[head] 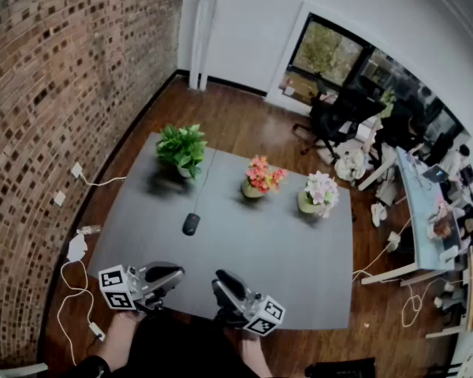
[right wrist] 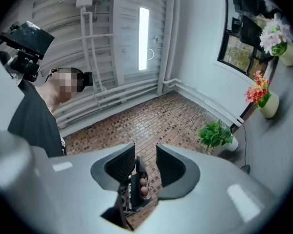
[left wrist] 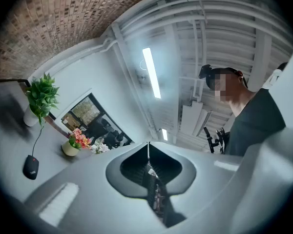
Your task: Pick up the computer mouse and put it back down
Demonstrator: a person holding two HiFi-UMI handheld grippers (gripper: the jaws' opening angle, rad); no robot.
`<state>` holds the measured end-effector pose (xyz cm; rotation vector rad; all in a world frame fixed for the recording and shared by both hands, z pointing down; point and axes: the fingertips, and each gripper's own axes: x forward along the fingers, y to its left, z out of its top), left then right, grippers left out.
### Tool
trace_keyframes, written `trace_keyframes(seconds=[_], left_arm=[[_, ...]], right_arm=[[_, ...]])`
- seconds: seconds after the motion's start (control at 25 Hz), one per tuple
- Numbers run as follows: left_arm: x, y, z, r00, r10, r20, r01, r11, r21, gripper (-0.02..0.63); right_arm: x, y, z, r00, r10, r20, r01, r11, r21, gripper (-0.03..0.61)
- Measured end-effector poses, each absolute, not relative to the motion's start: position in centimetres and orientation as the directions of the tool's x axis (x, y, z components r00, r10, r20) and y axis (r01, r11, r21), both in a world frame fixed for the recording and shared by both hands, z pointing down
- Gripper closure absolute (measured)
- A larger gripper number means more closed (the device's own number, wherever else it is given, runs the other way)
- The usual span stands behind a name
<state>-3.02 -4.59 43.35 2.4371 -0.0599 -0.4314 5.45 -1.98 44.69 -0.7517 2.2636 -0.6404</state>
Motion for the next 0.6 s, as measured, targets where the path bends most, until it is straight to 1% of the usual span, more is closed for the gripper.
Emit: trace_keyframes(seconds=[0.16, 0.28, 0.48, 0.6], left_arm=[[0.9, -4.6, 45.1, 0.960, -0.138, -0.243, 0.035, -0.804, 0.594, 0.601], [1.7, -5.1, 46.2, 0.967, -0.162, -0.198, -0.010, -0.797, 0.604, 0.601], [1.7, -8.6, 49.8, 0.966, -0.248, -0.070, -0.165, -0.802, 0.574, 0.601], [2.0, -13.2, 54.8, 0.940, -0.334, 0.077, -0.322, -0.786, 0.528, 0.589]], right_arm=[[10.6, -4.1, 45.9, -0.598, -0.666, -0.447, -0.346, 0.717, -0.606, 0.468], [12.1, -4.9, 45.9, -0.590, -0.659, -0.465, -0.337, 0.725, -0.601, 0.468], [12.3, -6.0, 46.5, -0.587, -0.673, -0.449, -0.339, 0.709, -0.619, 0.468], [12.5, -6.1, 46.3, -0.566, -0.704, -0.429, -0.369, 0.682, -0.631, 0.468]])
